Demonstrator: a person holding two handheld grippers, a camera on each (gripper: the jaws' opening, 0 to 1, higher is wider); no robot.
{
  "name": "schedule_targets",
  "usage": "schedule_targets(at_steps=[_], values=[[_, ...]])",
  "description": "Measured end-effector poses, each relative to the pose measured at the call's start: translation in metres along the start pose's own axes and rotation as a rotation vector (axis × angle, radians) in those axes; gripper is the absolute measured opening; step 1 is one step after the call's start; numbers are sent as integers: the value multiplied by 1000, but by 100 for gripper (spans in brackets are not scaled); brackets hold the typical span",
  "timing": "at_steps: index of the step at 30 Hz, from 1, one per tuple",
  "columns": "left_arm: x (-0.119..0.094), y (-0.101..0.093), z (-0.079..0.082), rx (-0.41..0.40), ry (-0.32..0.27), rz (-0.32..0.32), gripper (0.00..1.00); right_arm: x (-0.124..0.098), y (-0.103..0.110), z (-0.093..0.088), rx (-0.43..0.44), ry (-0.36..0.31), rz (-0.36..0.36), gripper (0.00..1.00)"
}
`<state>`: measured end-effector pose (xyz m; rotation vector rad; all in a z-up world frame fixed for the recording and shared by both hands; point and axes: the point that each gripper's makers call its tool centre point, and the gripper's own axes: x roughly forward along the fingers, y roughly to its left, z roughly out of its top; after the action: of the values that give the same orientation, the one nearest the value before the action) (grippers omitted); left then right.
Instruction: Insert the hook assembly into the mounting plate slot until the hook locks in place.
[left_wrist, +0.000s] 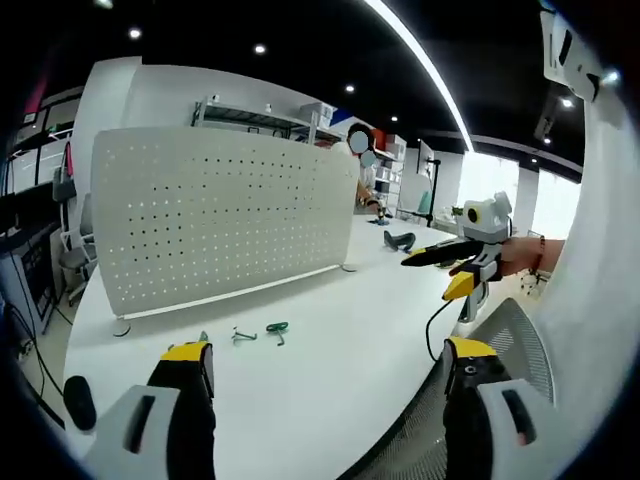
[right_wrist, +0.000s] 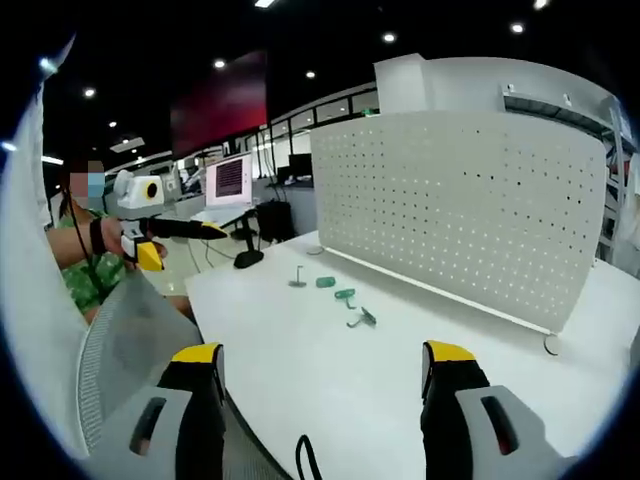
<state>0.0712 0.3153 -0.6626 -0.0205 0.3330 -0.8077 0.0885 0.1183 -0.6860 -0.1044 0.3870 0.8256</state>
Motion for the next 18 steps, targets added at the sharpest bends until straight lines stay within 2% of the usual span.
schedule_targets(at_steps=[18], values=[[5,-3,1,14,10,-17,97,4,3,-5,-3,17,17,77]])
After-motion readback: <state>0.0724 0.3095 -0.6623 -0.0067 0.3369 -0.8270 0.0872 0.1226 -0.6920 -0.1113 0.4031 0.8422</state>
